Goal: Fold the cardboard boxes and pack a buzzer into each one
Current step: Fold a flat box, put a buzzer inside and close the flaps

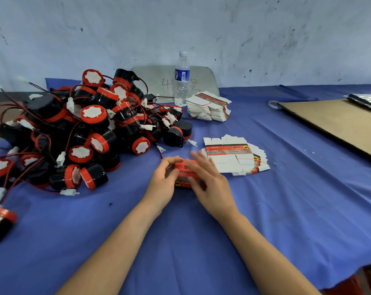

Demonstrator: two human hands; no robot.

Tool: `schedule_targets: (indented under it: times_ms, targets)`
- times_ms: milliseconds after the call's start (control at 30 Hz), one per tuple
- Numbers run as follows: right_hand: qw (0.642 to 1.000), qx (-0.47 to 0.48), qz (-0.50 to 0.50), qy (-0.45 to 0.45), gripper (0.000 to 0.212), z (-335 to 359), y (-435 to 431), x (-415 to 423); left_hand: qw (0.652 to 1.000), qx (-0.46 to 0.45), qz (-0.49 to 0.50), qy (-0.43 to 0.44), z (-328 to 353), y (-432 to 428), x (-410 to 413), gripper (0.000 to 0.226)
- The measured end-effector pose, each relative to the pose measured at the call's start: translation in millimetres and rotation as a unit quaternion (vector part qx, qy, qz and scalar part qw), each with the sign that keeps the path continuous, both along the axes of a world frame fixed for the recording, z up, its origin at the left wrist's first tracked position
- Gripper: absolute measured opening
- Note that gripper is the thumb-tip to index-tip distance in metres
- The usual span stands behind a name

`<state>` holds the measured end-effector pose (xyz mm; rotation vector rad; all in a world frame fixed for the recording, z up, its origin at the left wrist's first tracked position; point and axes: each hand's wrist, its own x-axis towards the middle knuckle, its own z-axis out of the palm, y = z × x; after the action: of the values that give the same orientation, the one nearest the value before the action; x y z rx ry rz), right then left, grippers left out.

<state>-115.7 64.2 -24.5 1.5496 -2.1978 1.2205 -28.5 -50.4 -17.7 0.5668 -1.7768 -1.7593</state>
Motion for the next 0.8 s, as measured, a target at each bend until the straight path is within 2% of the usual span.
schedule_targets:
  times_ms: [33,100,167,267,367,467,533,633,733,800]
  targets:
    - [0.999,-0.006,-0.028,-0.022,0.042,1.3,2.7,-0.7,0.998,-0.058,0.014,-0.019,0.1,1.3,1.3,0.033]
    - [0.996,0.041,-0.060,-0.052,0.045,2.3,7.0,-3.2,0.976,-0.200,0.065,-0.051,-1.5,3.7,4.5,0.031]
    - [0.992,0.106,-0.065,-0.025,0.045,0.6,8.6,-6.4,0.946,-0.306,0.087,-0.066,-4.6,4.9,6.8,0.027]
    - [0.985,0.154,-0.074,0.011,0.045,1.9,7.5,-4.8,0.912,-0.398,0.036,-0.095,-11.0,5.1,5.4,0.040]
    - [0.975,0.198,-0.099,0.036,0.045,9.4,6.6,-2.4,0.880,-0.458,0.039,-0.121,-14.8,0.3,0.5,0.050]
    - [0.935,0.317,-0.127,0.093,0.035,39.1,-3.7,-6.3,0.845,-0.514,0.051,-0.141,-17.4,-3.2,0.7,0.053]
    - [0.905,0.386,-0.141,0.113,0.023,64.8,-19.4,-1.6,0.850,-0.511,0.045,-0.121,-16.7,-1.9,2.5,0.052]
    - [0.875,0.437,-0.131,0.160,0.023,78.5,-43.5,18.0,0.894,-0.440,0.041,-0.071,-13.5,0.2,7.4,0.041]
    - [0.873,0.444,-0.105,0.175,0.048,57.9,-43.2,33.0,0.914,-0.393,0.059,-0.081,-11.9,-1.9,11.3,0.043]
    - [0.908,0.392,-0.091,0.116,0.074,38.5,-25.9,33.8,0.936,-0.328,0.106,-0.075,-7.6,-4.8,13.9,0.035]
